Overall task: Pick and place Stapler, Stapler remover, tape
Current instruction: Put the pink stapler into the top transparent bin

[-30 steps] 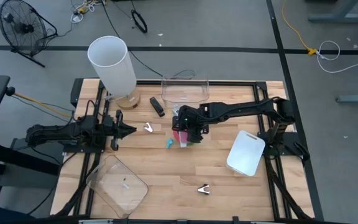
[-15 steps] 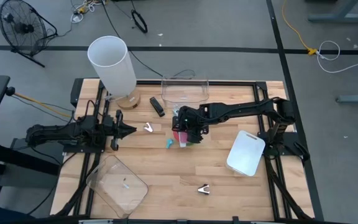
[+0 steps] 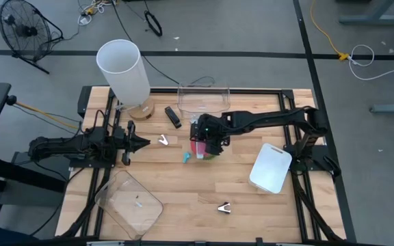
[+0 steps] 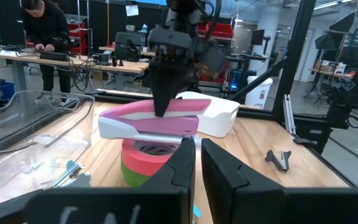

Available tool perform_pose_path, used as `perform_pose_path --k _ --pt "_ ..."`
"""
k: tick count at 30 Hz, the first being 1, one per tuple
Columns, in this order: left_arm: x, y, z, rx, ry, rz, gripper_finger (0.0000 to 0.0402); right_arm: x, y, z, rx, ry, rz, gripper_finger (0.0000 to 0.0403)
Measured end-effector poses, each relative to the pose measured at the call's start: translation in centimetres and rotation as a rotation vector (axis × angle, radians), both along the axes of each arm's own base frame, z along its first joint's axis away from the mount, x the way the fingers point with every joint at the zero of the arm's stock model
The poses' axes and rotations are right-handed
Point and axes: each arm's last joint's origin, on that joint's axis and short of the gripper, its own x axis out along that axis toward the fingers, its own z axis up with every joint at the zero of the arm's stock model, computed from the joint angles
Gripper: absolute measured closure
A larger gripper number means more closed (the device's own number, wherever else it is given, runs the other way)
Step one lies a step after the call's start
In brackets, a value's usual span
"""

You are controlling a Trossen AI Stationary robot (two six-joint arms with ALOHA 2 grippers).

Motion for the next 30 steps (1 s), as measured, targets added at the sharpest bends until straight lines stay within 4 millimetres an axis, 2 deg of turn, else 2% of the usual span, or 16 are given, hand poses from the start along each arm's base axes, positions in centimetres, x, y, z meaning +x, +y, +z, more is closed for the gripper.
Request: perform_pose_path --k 4,10,20,26,30 --pt "0.0 0.0 0.0 0.000 0.000 0.000 0.0372 -0.4 0.0 1.1 0.007 -0.038 -0.016 0.0264" --pt "0.0 0.0 0.0 0.000 0.000 0.000 0.0372 -0.8 -1.1 4.1 0.043 -0.129 -0.114 0.0264" --pt "0.0 0.0 0.0 0.000 -0.001 0.000 0.0372 -0.8 -5.6 9.9 0.019 -0.341 -0.356 0.0264" --pt "0.0 0.0 0.0 0.000 0.000 0.000 0.0372 -1.3 -8.2 11.8 0.069 -0.436 -0.513 0.0264" --pt "0.0 0.0 0.0 0.000 0.000 0.000 0.0372 -1.8 -10.0 12.4 0.146 -0.525 -0.710 0.0264"
